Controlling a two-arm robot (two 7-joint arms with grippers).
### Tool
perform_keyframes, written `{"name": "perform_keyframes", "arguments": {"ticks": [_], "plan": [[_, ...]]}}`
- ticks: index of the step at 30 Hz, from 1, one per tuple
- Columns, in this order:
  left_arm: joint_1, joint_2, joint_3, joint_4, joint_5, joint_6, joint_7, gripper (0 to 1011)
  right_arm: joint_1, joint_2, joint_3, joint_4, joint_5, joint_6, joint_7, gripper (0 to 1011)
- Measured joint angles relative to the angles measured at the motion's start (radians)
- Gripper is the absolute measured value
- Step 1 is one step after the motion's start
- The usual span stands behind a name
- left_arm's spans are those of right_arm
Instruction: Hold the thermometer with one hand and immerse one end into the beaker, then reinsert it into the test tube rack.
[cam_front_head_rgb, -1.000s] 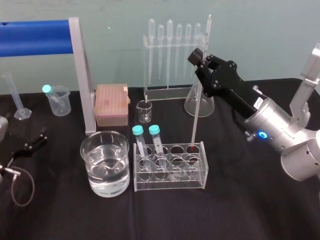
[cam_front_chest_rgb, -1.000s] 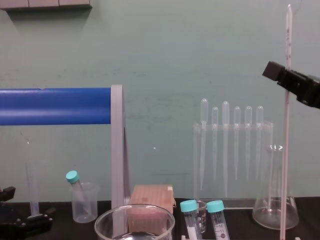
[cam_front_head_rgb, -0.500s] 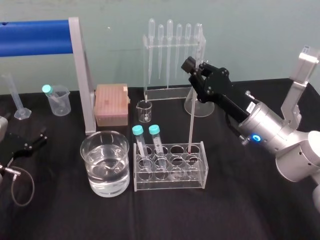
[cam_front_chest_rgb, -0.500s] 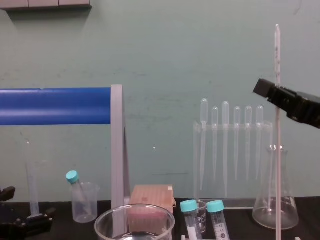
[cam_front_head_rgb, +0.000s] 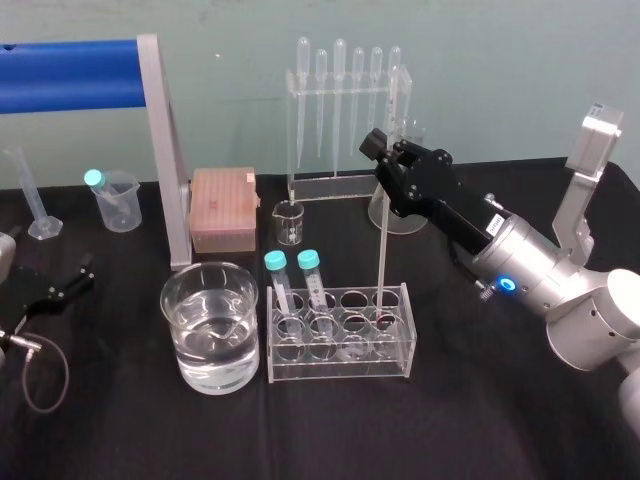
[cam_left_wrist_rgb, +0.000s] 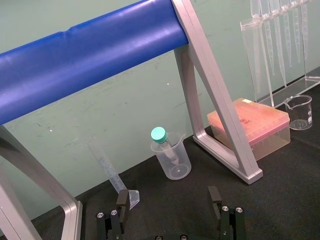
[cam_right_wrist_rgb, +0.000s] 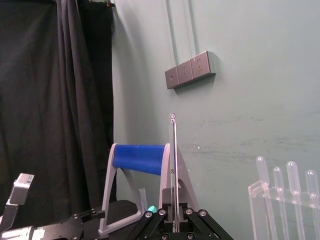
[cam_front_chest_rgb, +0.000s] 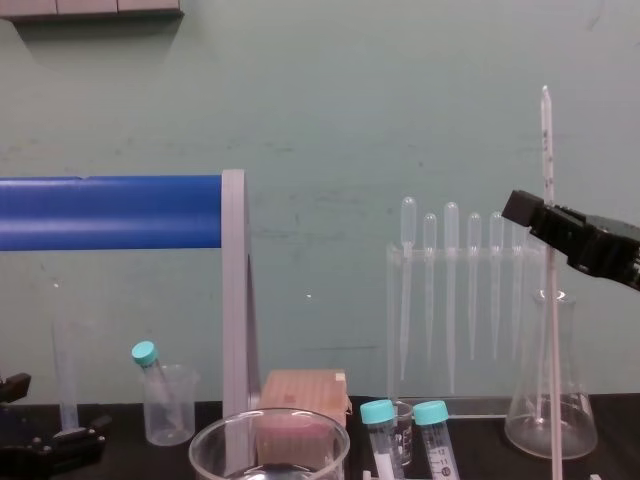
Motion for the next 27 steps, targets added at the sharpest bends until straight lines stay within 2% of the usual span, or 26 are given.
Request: {"name": "perform_keyframes", "arguments": {"ticks": [9, 27], "plan": [[0.000, 0.000, 0.000, 0.000, 0.000, 0.000, 0.000, 1008, 0.009, -0.005, -0.009, 0.033, 0.015, 0.015, 0.022, 55], [0.000, 0.000, 0.000, 0.000, 0.000, 0.000, 0.000, 1008, 0.011, -0.005, -0.020, 0.062, 0.021, 0.042, 0.015, 55]]}}
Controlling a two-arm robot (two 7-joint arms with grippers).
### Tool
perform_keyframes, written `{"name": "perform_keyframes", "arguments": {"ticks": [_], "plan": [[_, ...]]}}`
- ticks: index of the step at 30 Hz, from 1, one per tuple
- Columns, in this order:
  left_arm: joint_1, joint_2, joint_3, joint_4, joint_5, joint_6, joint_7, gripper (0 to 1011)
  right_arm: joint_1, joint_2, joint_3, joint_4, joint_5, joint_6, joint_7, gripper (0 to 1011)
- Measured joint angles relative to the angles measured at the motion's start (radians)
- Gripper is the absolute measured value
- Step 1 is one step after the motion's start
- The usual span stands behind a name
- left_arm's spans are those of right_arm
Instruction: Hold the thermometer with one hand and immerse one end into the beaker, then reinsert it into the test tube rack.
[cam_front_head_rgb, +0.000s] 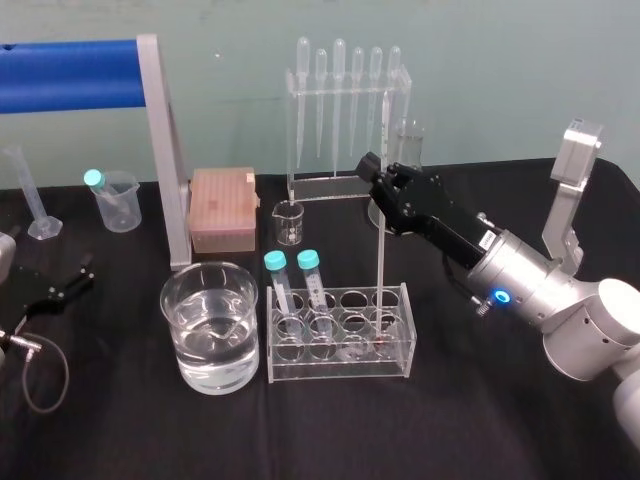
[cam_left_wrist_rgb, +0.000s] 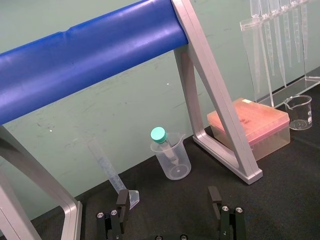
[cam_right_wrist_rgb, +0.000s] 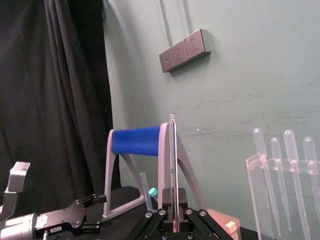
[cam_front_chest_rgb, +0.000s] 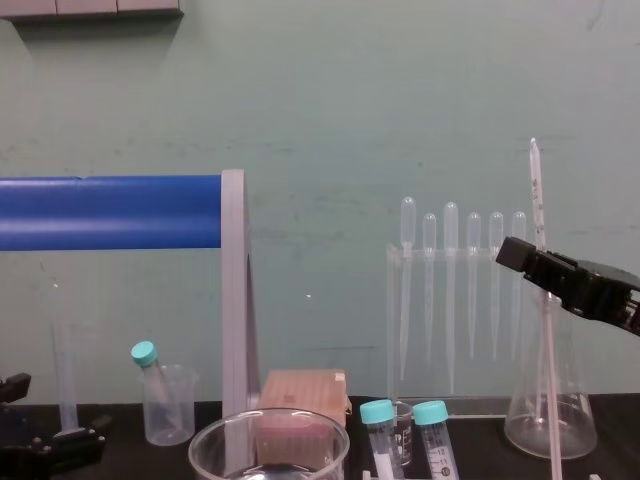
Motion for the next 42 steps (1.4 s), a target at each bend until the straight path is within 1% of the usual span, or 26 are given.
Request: {"name": "perform_keyframes", "arguments": {"ticks": [8, 27, 30, 31, 33, 36, 37, 39, 41, 42], "plan": [[0.000, 0.000, 0.000, 0.000, 0.000, 0.000, 0.000, 1008, 0.001, -0.001, -0.002, 0.002, -0.003, 0.004, -0.012, 56], [0.000, 0.000, 0.000, 0.000, 0.000, 0.000, 0.000, 1008, 0.000, -0.001, -0.002, 0.001, -0.004, 0.004, -0.012, 56], [0.000, 0.000, 0.000, 0.000, 0.000, 0.000, 0.000, 1008, 0.000, -0.001, -0.002, 0.001, -0.004, 0.004, -0.012, 105], [0.000, 0.000, 0.000, 0.000, 0.000, 0.000, 0.000, 1008, 0.000, -0.001, -0.002, 0.001, -0.004, 0.004, -0.011, 157], [0.000, 0.000, 0.000, 0.000, 0.000, 0.000, 0.000, 1008, 0.000, -0.001, -0.002, 0.001, -0.004, 0.004, -0.011, 192], [0.000, 0.000, 0.000, 0.000, 0.000, 0.000, 0.000, 1008, 0.000, -0.001, -0.002, 0.001, -0.004, 0.004, -0.011, 289], [0.000, 0.000, 0.000, 0.000, 0.000, 0.000, 0.000, 1008, 0.000, -0.001, -0.002, 0.001, -0.004, 0.004, -0.011, 302], [0.000, 0.000, 0.000, 0.000, 0.000, 0.000, 0.000, 1008, 0.000, -0.001, -0.002, 0.001, -0.004, 0.004, -0.010, 390], [0.000, 0.000, 0.000, 0.000, 0.000, 0.000, 0.000, 1008, 0.000, -0.001, -0.002, 0.001, -0.004, 0.004, -0.010, 430], [0.000, 0.000, 0.000, 0.000, 0.000, 0.000, 0.000, 1008, 0.000, -0.001, -0.002, 0.001, -0.004, 0.004, -0.010, 489]]}}
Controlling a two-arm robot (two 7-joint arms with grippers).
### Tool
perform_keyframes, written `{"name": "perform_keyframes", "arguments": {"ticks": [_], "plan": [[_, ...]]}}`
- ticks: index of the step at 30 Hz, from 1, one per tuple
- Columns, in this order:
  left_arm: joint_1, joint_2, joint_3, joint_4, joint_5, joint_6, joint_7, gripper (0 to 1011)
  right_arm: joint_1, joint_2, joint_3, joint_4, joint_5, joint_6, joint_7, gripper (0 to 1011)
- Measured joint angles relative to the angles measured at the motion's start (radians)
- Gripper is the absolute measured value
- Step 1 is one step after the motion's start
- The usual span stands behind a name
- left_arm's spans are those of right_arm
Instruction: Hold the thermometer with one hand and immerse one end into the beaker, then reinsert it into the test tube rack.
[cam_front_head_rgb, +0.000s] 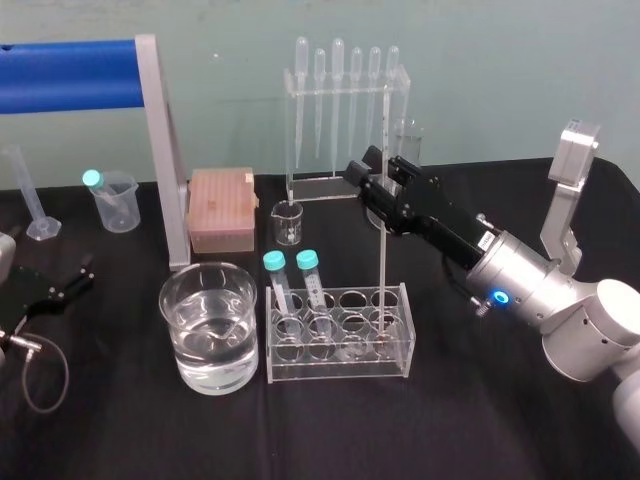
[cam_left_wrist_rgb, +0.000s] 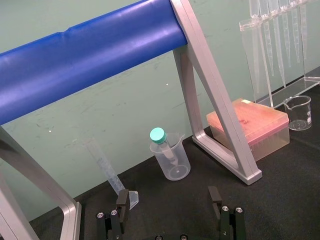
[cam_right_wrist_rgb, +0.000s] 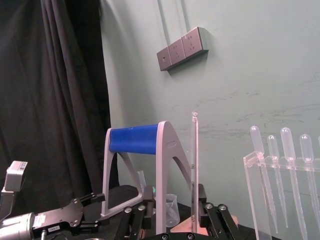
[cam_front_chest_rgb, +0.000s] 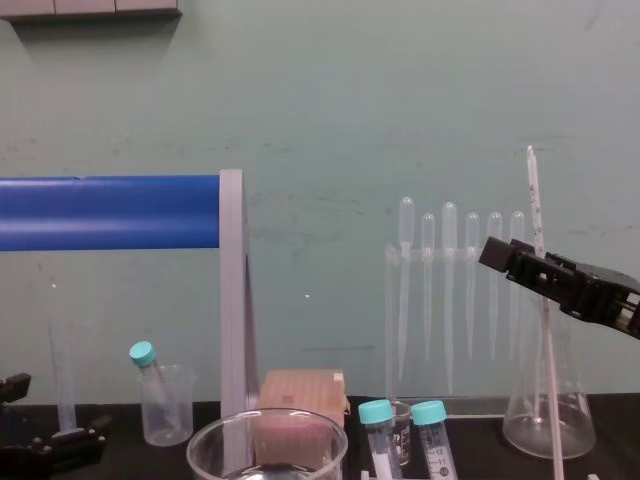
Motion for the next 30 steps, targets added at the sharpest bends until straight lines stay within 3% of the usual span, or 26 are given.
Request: {"name": "perform_keyframes", "arguments": {"ticks": [10, 18, 30], "plan": [[0.000, 0.000, 0.000, 0.000, 0.000, 0.000, 0.000, 1008, 0.000, 0.000, 0.000, 0.000, 0.000, -0.001, 0.000, 810], [0.000, 0.000, 0.000, 0.000, 0.000, 0.000, 0.000, 1008, 0.000, 0.000, 0.000, 0.000, 0.001, -0.001, 0.000, 998], [0.000, 0.000, 0.000, 0.000, 0.000, 0.000, 0.000, 1008, 0.000, 0.000, 0.000, 0.000, 0.001, -0.001, 0.000, 1003]]}}
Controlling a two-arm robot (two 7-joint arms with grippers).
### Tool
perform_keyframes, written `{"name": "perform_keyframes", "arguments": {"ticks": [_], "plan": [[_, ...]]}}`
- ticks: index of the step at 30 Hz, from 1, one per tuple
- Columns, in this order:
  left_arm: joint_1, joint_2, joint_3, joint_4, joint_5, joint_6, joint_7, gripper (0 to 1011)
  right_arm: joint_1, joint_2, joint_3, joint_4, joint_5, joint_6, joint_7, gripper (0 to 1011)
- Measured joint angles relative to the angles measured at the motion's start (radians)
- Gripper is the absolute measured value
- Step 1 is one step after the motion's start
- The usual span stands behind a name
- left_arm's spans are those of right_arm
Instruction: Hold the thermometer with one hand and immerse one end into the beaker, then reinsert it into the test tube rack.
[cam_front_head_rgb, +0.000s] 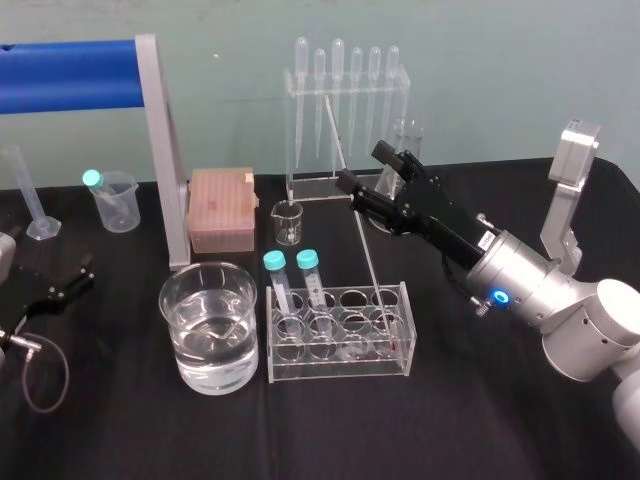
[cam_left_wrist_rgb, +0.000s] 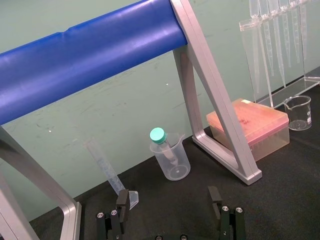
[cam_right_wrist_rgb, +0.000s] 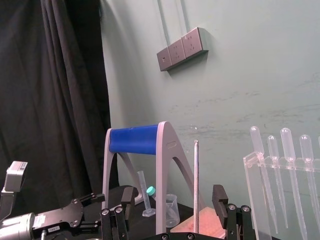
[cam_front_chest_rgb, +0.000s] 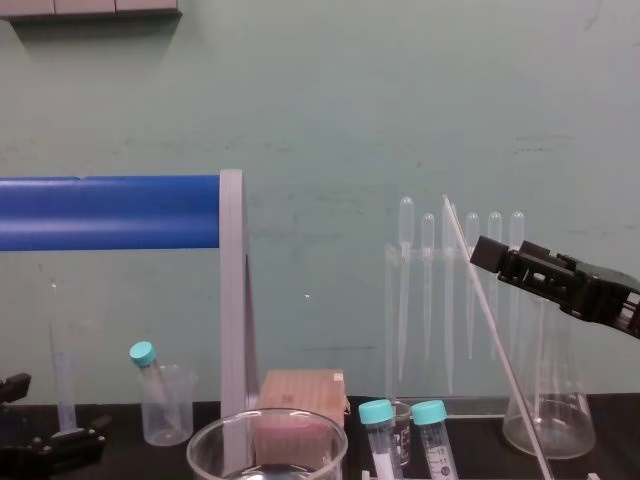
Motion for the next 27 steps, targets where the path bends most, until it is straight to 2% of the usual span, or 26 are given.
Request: {"name": "perform_keyframes", "arguments": {"ticks": [4, 9, 10, 16, 17, 19, 20, 22, 23, 25, 26, 27], "plan": [[0.000, 0.000, 0.000, 0.000, 0.000, 0.000, 0.000, 1008, -0.007, 0.003, 0.005, -0.015, -0.011, -0.002, -0.026, 1003], [0.000, 0.000, 0.000, 0.000, 0.000, 0.000, 0.000, 1008, -0.074, 0.027, 0.058, -0.116, -0.108, -0.016, -0.213, 1003], [0.000, 0.000, 0.000, 0.000, 0.000, 0.000, 0.000, 1008, -0.097, 0.035, 0.077, -0.149, -0.140, -0.016, -0.272, 1003], [0.000, 0.000, 0.000, 0.000, 0.000, 0.000, 0.000, 1008, -0.177, 0.050, 0.147, -0.238, -0.229, 0.004, -0.450, 1003], [0.000, 0.000, 0.000, 0.000, 0.000, 0.000, 0.000, 1008, -0.193, 0.051, 0.160, -0.252, -0.248, 0.021, -0.491, 1003], [0.000, 0.000, 0.000, 0.000, 0.000, 0.000, 0.000, 1008, -0.207, 0.051, 0.171, -0.263, -0.268, 0.052, -0.532, 1003], [0.000, 0.000, 0.000, 0.000, 0.000, 0.000, 0.000, 1008, -0.217, 0.050, 0.177, -0.266, -0.284, 0.086, -0.568, 1003], [0.000, 0.000, 0.000, 0.000, 0.000, 0.000, 0.000, 1008, -0.223, 0.048, 0.179, -0.264, -0.295, 0.123, -0.594, 1003], [0.000, 0.000, 0.000, 0.000, 0.000, 0.000, 0.000, 1008, -0.225, 0.044, 0.179, -0.254, -0.300, 0.163, -0.611, 1003], [0.000, 0.000, 0.000, 0.000, 0.000, 0.000, 0.000, 1008, -0.225, 0.041, 0.176, -0.243, -0.306, 0.195, -0.622, 1003], [0.000, 0.000, 0.000, 0.000, 0.000, 0.000, 0.000, 1008, -0.222, 0.037, 0.168, -0.228, -0.312, 0.233, -0.630, 1003], [0.000, 0.000, 0.000, 0.000, 0.000, 0.000, 0.000, 1008, -0.222, 0.037, 0.168, -0.228, -0.312, 0.233, -0.630, 1003]]}}
